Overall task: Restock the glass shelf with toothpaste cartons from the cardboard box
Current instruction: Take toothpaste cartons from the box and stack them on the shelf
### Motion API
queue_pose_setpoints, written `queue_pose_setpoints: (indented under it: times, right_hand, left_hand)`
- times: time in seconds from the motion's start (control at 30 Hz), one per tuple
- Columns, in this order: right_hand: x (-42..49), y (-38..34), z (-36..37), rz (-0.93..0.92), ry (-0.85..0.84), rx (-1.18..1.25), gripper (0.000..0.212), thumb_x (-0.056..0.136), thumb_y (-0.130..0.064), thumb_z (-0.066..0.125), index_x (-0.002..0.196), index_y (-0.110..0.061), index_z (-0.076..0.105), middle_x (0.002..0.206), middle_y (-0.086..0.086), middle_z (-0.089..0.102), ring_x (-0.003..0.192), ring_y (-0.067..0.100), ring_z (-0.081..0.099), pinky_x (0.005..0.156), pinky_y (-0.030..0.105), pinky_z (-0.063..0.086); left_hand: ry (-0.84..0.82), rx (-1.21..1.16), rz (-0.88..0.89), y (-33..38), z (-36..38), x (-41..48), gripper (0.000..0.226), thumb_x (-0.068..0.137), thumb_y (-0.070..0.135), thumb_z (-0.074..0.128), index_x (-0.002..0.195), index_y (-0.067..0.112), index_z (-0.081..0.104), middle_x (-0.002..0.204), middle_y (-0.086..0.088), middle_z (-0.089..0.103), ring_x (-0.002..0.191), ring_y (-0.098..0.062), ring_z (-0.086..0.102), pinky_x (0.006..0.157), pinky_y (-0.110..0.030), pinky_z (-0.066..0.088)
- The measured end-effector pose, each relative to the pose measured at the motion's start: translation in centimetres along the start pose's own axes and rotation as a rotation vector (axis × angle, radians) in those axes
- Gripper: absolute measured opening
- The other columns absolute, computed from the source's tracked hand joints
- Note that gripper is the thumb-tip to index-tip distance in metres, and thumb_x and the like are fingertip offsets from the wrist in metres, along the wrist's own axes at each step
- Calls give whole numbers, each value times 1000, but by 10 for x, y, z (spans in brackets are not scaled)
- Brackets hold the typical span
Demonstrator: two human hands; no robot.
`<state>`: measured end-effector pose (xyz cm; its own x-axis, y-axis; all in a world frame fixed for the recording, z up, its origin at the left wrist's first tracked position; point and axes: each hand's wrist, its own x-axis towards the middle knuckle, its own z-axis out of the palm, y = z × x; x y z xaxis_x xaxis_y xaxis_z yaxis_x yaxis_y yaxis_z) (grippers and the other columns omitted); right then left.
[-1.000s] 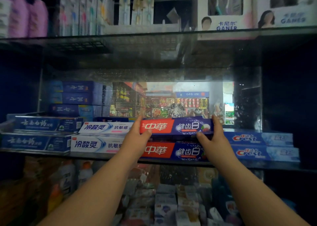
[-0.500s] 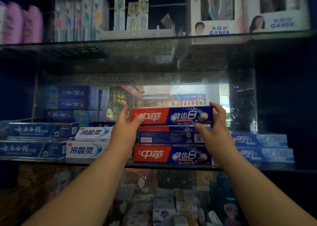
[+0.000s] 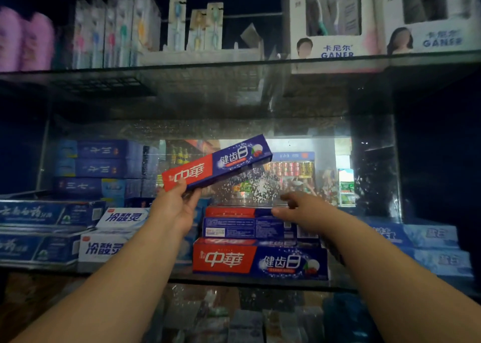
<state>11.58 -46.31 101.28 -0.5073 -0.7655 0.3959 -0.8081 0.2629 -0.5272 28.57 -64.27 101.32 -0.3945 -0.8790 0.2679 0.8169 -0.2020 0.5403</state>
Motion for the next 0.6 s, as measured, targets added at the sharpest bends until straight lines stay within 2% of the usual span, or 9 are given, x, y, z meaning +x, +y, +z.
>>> queue_pose_setpoints:
  times: [0.1,0.2,0.33,0.43,0.53,0.6]
  right_hand:
    - [17,-6,-8,38,-131,-248,59,93,-57,44,141,-23,44,146,5,45,132,25,44,108,40,34]
    - [31,-8,-11,33,-178,-409,55,95,-56,41,141,-28,45,148,3,43,135,27,40,111,45,29]
    - [38,-4,-6,-14,-179,-426,49,96,-53,40,135,-27,53,139,2,54,125,24,50,106,41,35]
    - [31,-4,-6,-62,-86,-370,52,94,-53,46,139,-28,48,147,0,45,131,23,44,107,39,35]
    - [19,-10,-7,-164,-104,-298,47,87,-56,57,125,-30,60,129,-5,58,114,16,54,87,29,41]
    - [13,-15,-6,-168,-156,-385,54,81,-57,64,125,-27,61,125,-4,54,112,16,54,85,25,38]
  left_hand:
    - [19,27,32,-3,1,8,46,94,7,55,138,11,40,110,-13,62,110,-24,61,88,-37,54]
    - [40,75,26,-12,5,10,37,95,7,54,130,9,45,99,-11,63,103,-22,61,91,-36,53]
    - [30,99,12,-19,9,13,23,95,8,55,117,9,50,101,-12,62,104,-24,61,87,-35,53]
    - [4,120,19,-22,12,15,20,95,7,54,115,10,50,103,-12,63,102,-23,62,94,-38,52]
    - [-1,117,47,-21,15,18,23,94,7,55,117,10,51,100,-10,63,97,-21,63,87,-34,53]
    - [-1,113,58,-21,16,19,24,94,7,56,117,10,52,107,-11,64,103,-22,63,86,-33,53]
